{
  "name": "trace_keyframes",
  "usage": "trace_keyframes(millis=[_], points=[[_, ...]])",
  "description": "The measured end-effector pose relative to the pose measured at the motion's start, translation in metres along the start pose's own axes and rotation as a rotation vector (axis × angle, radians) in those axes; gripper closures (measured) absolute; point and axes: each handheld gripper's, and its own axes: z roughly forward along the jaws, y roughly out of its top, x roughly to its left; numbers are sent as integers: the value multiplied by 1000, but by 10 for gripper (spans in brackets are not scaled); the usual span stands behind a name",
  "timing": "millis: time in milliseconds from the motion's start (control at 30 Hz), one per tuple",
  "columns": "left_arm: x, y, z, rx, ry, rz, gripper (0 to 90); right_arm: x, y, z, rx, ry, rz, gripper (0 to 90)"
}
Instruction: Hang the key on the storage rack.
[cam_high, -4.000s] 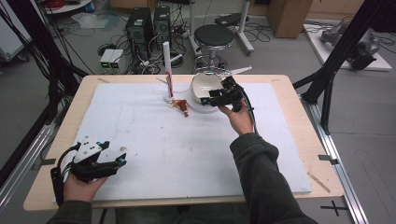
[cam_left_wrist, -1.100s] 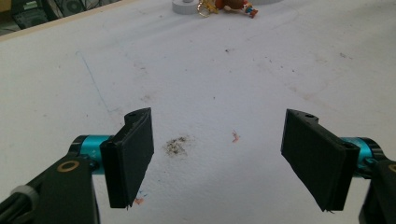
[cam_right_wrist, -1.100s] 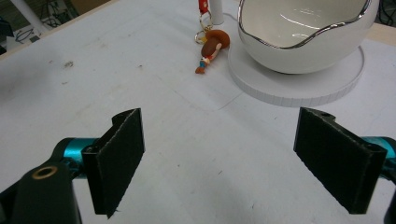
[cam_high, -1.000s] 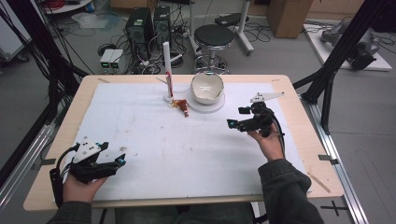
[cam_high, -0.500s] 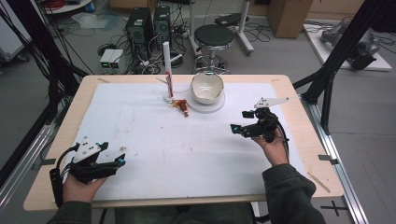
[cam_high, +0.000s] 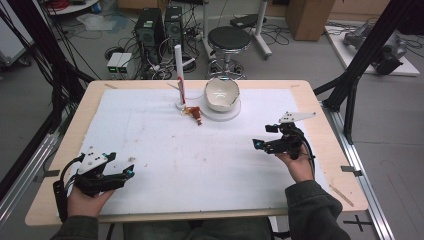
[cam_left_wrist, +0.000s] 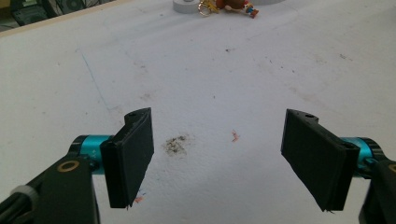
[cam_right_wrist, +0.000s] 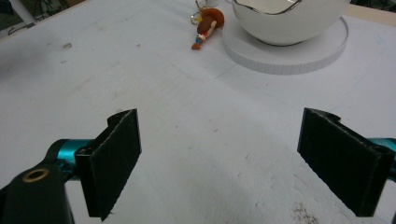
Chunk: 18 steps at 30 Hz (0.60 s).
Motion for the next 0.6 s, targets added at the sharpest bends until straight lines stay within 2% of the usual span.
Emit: trace_keyframes(millis=[600], points=[[0,0,-1,-5,-8,-7,258,1,-22,-15,-6,-16,19,123]])
